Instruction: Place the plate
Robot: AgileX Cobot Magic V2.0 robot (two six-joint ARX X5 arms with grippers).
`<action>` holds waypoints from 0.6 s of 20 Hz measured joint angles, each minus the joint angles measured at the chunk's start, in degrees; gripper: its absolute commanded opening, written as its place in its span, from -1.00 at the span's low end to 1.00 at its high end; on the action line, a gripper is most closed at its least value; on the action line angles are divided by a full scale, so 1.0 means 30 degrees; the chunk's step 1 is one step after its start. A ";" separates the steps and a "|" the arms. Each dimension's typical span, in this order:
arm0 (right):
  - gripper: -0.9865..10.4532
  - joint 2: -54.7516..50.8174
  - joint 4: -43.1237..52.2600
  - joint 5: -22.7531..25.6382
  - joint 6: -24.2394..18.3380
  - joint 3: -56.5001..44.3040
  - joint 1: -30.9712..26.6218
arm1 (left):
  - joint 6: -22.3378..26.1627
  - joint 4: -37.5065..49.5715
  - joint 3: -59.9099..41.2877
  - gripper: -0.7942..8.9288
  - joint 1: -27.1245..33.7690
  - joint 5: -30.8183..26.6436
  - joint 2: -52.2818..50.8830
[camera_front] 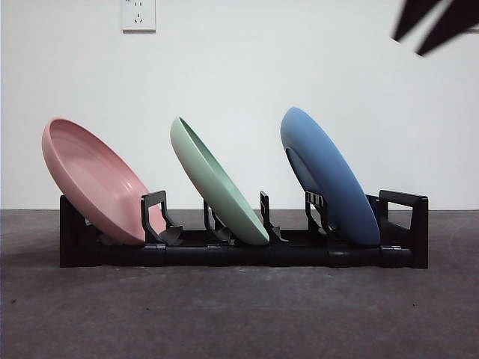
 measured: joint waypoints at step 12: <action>-0.46 0.9275 -0.2623 0.1938 0.2237 0.7424 0.2987 | -0.0240 -0.0015 0.0000 -0.07 0.0000 -0.0007 0.0000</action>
